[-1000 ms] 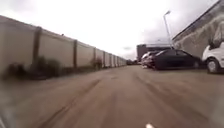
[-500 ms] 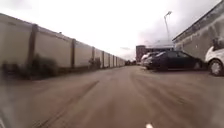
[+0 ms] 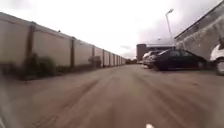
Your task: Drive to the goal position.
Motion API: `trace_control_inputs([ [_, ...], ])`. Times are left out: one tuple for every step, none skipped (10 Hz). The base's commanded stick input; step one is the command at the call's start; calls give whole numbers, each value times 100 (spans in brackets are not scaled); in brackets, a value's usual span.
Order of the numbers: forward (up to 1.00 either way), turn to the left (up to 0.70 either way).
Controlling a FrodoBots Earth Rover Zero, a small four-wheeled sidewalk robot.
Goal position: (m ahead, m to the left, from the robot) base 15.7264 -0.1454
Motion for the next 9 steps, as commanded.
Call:
trace_control_inputs([
  [60, -15],
  [60, -15],
  [60, -7],
  [60, 0],
  [60, 0],
  [60, 0],
  [60, -2],
  [60, -7],
  [60, -14],
])
